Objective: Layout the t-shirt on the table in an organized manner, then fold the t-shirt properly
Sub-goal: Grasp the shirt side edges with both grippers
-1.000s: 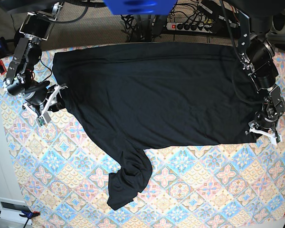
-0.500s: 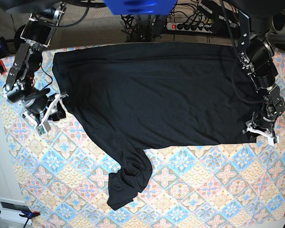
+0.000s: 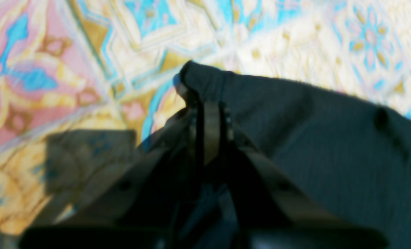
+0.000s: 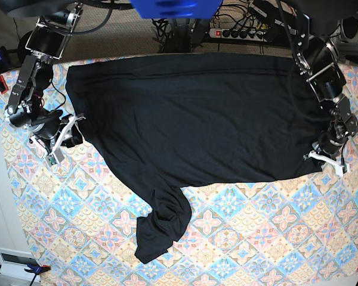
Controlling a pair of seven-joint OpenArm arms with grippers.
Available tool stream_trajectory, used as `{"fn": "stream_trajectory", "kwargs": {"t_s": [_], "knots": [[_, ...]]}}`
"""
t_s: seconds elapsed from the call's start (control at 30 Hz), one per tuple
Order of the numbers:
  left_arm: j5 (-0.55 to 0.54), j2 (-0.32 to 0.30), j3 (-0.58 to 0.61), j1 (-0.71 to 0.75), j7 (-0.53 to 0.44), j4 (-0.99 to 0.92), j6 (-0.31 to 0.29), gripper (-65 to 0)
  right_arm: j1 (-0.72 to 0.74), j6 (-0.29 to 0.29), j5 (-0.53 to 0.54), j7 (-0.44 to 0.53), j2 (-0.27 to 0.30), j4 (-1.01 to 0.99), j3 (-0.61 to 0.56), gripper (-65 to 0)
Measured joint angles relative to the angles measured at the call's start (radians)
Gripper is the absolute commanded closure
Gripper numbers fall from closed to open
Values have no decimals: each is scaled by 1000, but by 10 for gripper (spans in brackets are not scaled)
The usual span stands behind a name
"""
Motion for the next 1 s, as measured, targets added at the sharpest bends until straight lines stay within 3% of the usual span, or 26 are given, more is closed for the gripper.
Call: {"fn": "stream_trajectory", "kwargs": {"t_s": [0.2, 0.33, 0.47, 0.67, 0.87, 1.0], "knots": [[-150, -9, -1, 101, 40, 223, 2, -3, 6, 0, -6, 29, 0, -11, -110, -136], [-171, -3, 3, 170, 58, 291, 1, -2, 88, 0, -129, 45, -2, -66, -187, -137], [-239, -9, 0, 232, 56, 360, 2, -2, 170, 0, -154, 106, 5, -149, -229, -170], [-297, -8, 0, 288, 108, 457, 2, -2, 242, 0, -161, 185, 5, -354, -319, -230], [-326, -8, 1, 302, 115, 472, 2, -2, 357, 0, -149, 319, 2, -500, -413, -233], [-331, -8, 1, 302, 112, 472, 2, -2, 375, -1, -171, 337, 8, -621, -443, -233]]}}
